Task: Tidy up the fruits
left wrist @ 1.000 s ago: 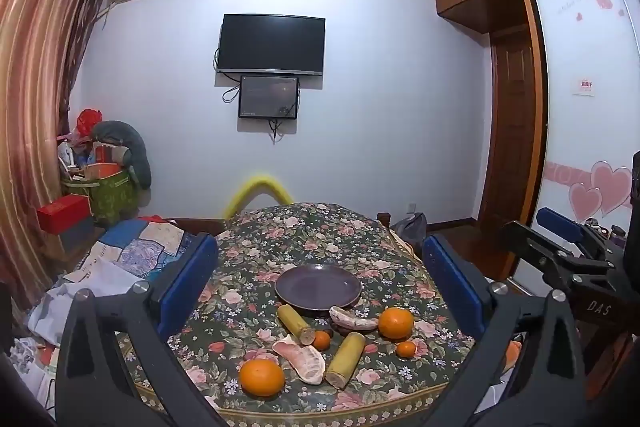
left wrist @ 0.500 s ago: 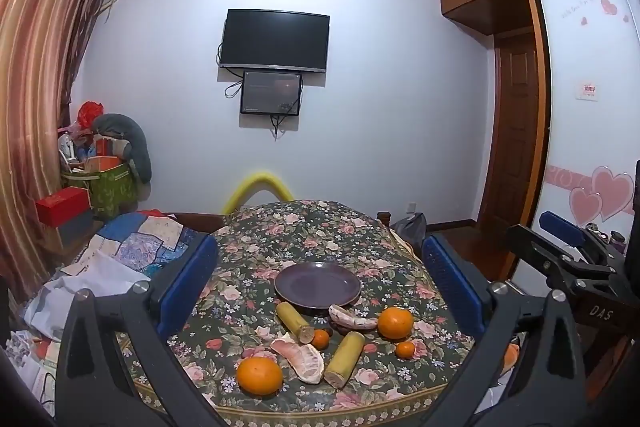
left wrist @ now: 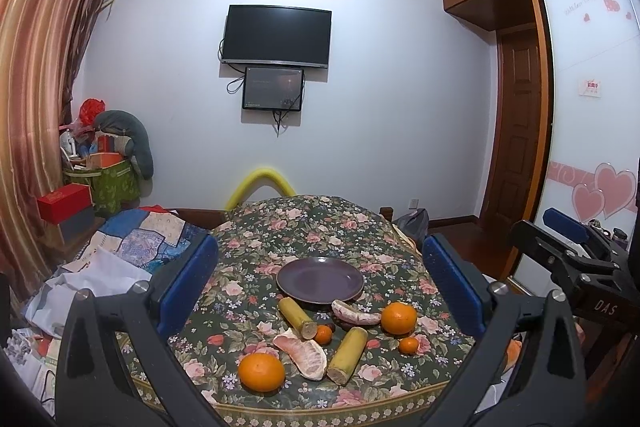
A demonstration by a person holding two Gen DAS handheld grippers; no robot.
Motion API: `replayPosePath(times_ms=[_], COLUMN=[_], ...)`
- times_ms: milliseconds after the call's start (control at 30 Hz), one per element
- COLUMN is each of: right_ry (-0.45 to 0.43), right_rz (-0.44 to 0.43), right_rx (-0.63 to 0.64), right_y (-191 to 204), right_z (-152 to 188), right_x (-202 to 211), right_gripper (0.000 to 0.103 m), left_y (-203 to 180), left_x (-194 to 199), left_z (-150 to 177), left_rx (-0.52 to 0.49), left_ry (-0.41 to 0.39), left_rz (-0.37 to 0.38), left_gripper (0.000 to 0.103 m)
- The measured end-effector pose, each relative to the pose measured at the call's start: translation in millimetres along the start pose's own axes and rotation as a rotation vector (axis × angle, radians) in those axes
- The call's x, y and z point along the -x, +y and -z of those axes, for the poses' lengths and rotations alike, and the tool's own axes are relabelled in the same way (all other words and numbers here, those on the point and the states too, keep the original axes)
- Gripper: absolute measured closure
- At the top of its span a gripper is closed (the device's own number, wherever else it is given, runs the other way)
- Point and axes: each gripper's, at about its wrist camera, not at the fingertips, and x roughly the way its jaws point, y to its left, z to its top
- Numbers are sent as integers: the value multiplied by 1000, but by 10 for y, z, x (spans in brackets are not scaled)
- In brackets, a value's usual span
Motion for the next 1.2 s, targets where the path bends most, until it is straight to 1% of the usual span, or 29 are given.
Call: replayPosePath(times_ms=[600,1200], right_ry=[-5,-4], right_rz=[-11,0], right_rx=[-3,5], right_y=[6,-8], right_z=[21,35], right_x=[28,38], right_gripper=[0,0], left_y=[-28,-49], left_x=[-27,-26], left_z=[3,22], left_rx=[-16,-22], left_ry=[4,2], left_rz=[0,8], left_gripper=[0,0])
